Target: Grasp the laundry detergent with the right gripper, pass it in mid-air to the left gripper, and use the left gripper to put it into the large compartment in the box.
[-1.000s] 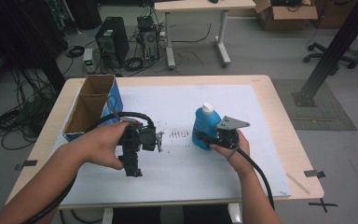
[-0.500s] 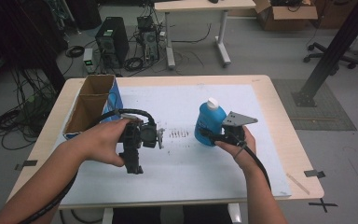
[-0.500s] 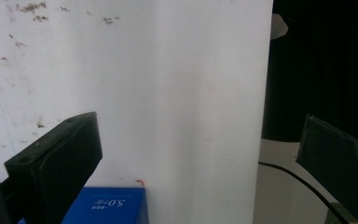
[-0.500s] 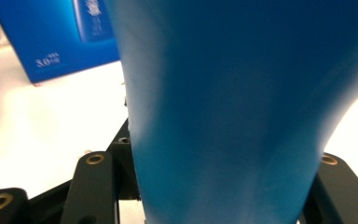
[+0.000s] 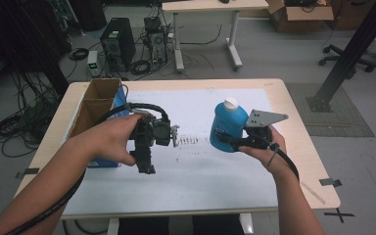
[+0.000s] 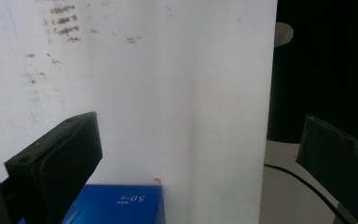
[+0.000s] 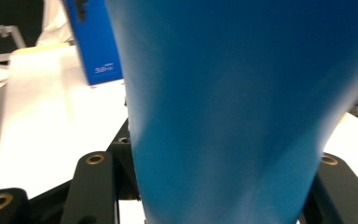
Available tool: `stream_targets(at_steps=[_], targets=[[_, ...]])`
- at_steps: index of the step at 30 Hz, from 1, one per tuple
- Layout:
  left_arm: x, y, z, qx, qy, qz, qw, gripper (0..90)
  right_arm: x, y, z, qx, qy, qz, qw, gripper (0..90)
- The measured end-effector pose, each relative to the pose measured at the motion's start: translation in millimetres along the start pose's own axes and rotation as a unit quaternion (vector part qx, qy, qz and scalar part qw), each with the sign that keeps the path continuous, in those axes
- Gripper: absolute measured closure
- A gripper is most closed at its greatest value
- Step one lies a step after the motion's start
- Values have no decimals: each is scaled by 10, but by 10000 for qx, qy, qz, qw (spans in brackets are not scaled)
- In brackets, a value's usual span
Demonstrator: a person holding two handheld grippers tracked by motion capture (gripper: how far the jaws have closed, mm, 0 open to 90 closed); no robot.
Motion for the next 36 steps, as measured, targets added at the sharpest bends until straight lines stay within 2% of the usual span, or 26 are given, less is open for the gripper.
stream_targets(at_steps=[6,8,10,12,14,15,24,27,36], targets=[[-31,19,-134,-82,-15,32,10000,2,-48,119,-51,-330,69,-281,9990,442],[-32,31,-166,-109,-12,25,9999,2,-52,148,-57,-466,58,-326,9984,442],[-34,34,-181,-123,-16,15,9999,2,-50,159,-57,-504,54,-338,9981,442],[-37,37,-205,-136,-10,16,9999,2,-29,201,-45,-674,99,-411,9968,442],[-39,42,-223,-141,-12,32,9999,2,-23,214,-40,-722,116,-424,9964,442],[-39,43,-230,-152,-5,31,9999,2,-8,252,-15,-839,151,-482,9952,442],[-62,34,-298,-181,-24,78,9998,2,32,379,138,-1186,189,-584,9910,443],[-70,22,-313,-163,-30,86,9998,2,58,448,240,-1370,193,-600,9886,443],[-96,16,-327,-157,-9,121,9998,2,102,567,442,-1676,153,-628,9837,443]])
Point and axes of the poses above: each handheld gripper's, and its own axes: z roughly forward along the jaws, x roughly out of its underside, y roughly to its left, the point moved 4 cm from there along z, roughly forward along the jaws, and after that the axes turned 8 degrees about y, right-handed, at the moved point
